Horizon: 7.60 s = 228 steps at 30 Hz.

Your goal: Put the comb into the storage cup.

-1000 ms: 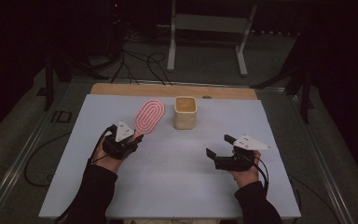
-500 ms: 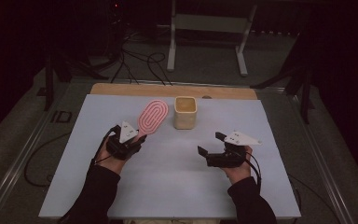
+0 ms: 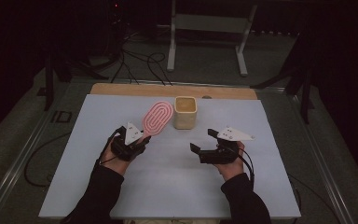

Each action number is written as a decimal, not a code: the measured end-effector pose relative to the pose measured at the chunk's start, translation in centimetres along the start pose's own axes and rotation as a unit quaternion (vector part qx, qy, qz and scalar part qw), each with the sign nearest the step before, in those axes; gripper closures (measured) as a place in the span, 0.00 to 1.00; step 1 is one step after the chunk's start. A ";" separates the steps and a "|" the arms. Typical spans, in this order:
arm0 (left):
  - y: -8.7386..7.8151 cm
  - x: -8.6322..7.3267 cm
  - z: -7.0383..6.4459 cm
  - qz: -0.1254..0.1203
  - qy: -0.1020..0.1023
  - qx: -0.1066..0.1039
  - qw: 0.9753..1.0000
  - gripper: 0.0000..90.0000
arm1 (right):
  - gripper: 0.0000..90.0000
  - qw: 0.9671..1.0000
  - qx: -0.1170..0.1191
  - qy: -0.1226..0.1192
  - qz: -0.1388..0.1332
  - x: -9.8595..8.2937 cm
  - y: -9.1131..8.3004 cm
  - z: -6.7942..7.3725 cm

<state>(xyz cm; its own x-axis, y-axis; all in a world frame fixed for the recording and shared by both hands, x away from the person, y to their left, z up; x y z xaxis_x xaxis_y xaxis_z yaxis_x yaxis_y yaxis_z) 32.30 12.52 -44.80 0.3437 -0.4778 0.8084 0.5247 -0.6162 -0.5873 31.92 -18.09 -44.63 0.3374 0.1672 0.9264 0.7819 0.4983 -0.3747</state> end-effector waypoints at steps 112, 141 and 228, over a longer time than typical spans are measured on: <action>1.7 0.7 -3.5 -0.026 0.054 -0.029 0.998 0.78 | 0.67 0.986 0.103 0.125 0.037 4.9 5.9 4.7; 1.5 0.7 -3.3 -0.034 0.046 -0.030 0.998 0.70 | 0.71 0.985 0.115 0.119 0.043 5.6 5.4 5.6; -6.6 -9.4 1.9 -0.108 -0.089 0.040 0.989 0.01 | 0.71 0.986 0.090 0.136 0.033 6.3 4.3 3.2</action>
<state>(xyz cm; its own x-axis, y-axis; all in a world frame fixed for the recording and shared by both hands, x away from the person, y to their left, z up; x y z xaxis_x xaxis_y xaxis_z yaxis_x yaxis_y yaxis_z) 27.08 22.26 -48.48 0.3455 -0.2183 0.9127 0.6586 -0.6364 -0.4015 35.70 -12.13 -40.27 0.5311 -0.0184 0.8471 0.6564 0.6411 -0.3976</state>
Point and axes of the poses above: each handheld gripper's, and its own axes: y roughly forward along the jaws, x roughly out of its top, z roughly to its left, the point moved 1 cm from there along y, roughly forward along the jaws, and after that the axes turned 14 degrees about -x, right-handed, at the moved point
